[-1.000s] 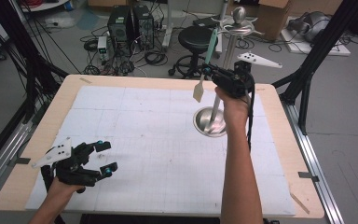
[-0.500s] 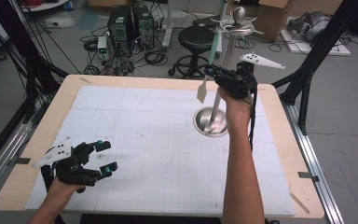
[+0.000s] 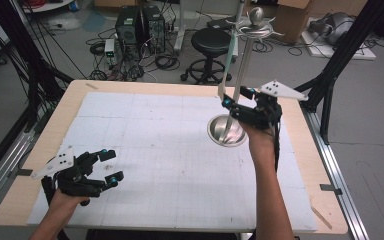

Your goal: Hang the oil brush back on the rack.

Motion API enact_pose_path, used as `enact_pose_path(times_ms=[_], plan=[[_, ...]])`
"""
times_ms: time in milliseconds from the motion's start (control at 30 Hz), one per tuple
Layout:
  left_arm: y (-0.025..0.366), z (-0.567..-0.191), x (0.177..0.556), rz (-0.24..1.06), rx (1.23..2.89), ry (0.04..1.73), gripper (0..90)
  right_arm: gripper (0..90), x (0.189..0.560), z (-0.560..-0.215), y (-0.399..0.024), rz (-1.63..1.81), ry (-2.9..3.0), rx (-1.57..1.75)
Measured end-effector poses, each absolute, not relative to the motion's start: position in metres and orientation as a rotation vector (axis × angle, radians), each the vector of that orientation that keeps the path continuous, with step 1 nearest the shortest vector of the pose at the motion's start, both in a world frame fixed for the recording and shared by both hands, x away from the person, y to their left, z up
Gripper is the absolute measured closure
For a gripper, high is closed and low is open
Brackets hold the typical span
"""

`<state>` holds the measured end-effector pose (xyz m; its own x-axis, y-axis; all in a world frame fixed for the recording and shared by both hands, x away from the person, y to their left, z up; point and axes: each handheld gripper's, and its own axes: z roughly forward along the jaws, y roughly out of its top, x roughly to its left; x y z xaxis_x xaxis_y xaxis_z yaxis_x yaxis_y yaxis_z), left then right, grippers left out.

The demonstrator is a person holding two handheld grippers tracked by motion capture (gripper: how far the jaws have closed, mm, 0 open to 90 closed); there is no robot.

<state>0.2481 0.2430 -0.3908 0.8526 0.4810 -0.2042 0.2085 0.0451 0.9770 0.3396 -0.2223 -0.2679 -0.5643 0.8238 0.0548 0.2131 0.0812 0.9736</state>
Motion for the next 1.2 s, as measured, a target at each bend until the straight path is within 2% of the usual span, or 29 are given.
enact_pose_path(times_ms=[300,533,700,1200], plan=[[0.245,-0.393,0.249,0.258,1.538,0.578,18.4,16.9,0.294,-0.316,-0.233,1.527,1.936,0.942],[0.246,-0.394,0.250,0.294,1.538,0.564,18.1,16.9,0.248,-0.359,-0.253,1.529,1.940,0.903],[0.245,-0.397,0.252,0.317,1.534,0.565,17.9,16.9,0.228,-0.388,-0.267,1.514,1.936,0.977],[0.245,-0.399,0.246,0.315,1.539,0.565,17.7,16.9,0.220,-0.391,-0.273,1.515,1.908,1.014]])
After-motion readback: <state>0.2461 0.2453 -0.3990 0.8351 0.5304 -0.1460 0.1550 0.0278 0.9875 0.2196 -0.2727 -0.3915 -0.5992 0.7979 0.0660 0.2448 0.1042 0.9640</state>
